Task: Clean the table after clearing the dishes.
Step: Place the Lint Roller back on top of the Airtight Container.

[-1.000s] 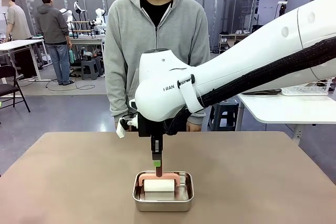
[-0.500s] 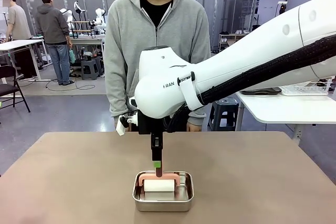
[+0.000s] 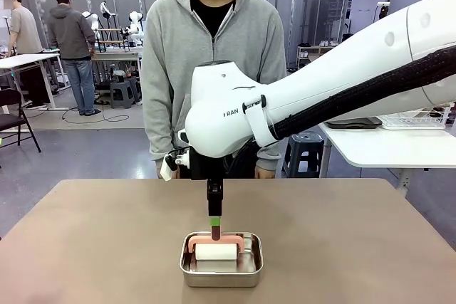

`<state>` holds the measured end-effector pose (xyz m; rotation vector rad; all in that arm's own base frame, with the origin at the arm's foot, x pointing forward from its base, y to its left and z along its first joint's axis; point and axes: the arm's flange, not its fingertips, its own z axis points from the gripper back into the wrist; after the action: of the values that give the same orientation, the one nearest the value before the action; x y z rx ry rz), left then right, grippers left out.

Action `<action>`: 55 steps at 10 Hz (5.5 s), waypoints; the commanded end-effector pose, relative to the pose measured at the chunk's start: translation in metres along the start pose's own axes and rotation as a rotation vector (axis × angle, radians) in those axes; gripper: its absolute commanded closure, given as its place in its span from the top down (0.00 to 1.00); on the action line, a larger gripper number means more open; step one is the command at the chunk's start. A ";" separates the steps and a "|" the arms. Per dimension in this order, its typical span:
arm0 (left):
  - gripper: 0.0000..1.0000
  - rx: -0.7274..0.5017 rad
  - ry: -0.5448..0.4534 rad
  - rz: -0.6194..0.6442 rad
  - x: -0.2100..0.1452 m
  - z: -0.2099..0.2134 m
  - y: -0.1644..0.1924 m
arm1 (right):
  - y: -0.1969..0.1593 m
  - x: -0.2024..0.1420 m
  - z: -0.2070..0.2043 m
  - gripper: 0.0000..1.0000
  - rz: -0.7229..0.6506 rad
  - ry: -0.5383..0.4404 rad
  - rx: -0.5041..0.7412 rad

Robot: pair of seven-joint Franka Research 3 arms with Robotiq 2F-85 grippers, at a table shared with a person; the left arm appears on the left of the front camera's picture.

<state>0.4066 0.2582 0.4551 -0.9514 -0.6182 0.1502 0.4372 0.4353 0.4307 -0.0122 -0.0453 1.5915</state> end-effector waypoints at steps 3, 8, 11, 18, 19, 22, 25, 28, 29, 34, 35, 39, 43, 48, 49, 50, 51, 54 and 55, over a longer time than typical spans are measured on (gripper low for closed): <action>1.00 -0.003 0.002 -0.005 0.002 0.003 -0.001 | 0.002 0.001 -0.002 1.00 0.003 -0.003 -0.001; 1.00 -0.003 0.002 -0.005 0.002 0.003 -0.001 | 0.002 0.001 -0.002 1.00 0.003 -0.003 -0.001; 1.00 -0.003 0.002 -0.005 0.002 0.003 -0.001 | 0.002 0.001 -0.002 1.00 0.003 -0.003 -0.001; 1.00 -0.003 0.002 -0.005 0.002 0.003 -0.001 | -0.052 -0.098 0.069 1.00 -0.576 -0.437 0.349; 1.00 -0.003 0.002 -0.005 0.002 0.003 -0.001 | -0.057 -0.126 0.067 1.00 -0.653 -0.532 0.470; 1.00 -0.003 0.002 -0.005 0.002 0.003 -0.001 | -0.059 -0.250 0.042 1.00 -0.817 -0.935 0.794; 1.00 -0.003 0.002 -0.005 0.002 0.003 -0.001 | -0.056 -0.367 0.021 1.00 -0.986 -1.140 0.889; 1.00 -0.003 0.002 -0.005 0.002 0.003 -0.001 | -0.035 -0.492 0.015 1.00 -1.073 -1.214 0.916; 1.00 -0.003 0.002 -0.005 0.002 0.003 -0.001 | -0.025 -0.526 0.018 1.00 -1.092 -1.233 0.893; 1.00 -0.003 0.002 -0.005 0.002 0.003 -0.001 | 0.042 -0.632 0.012 1.00 -1.238 -1.317 0.823; 1.00 -0.003 0.002 -0.005 0.002 0.003 -0.001 | 0.048 -0.635 0.010 1.00 -1.260 -1.316 0.829; 1.00 -0.003 0.002 -0.005 0.002 0.003 -0.001 | 0.061 -0.640 0.007 1.00 -1.321 -1.326 0.847; 1.00 -0.003 0.002 -0.005 0.002 0.003 -0.001 | 0.076 -0.652 0.001 1.00 -1.511 -1.300 0.803; 1.00 -0.003 0.002 -0.005 0.002 0.003 -0.001 | 0.083 -0.667 -0.011 1.00 -1.536 -1.326 0.766; 1.00 -0.003 0.002 -0.005 0.002 0.003 -0.001 | 0.083 -0.667 -0.011 1.00 -1.536 -1.326 0.766; 1.00 -0.003 0.002 -0.005 0.002 0.003 -0.001 | 0.083 -0.667 -0.011 1.00 -1.536 -1.326 0.766; 1.00 -0.003 0.002 -0.005 0.002 0.003 -0.001 | 0.083 -0.667 -0.011 1.00 -1.536 -1.326 0.766; 1.00 -0.003 0.002 -0.005 0.002 0.003 -0.001 | 0.083 -0.667 -0.011 1.00 -1.536 -1.326 0.766; 1.00 -0.003 0.002 -0.005 0.002 0.003 -0.001 | 0.083 -0.667 -0.011 1.00 -1.536 -1.326 0.766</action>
<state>0.4067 0.2583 0.4552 -0.9511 -0.6184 0.1501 0.3689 -0.2321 0.4002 1.3302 -0.3594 -0.2128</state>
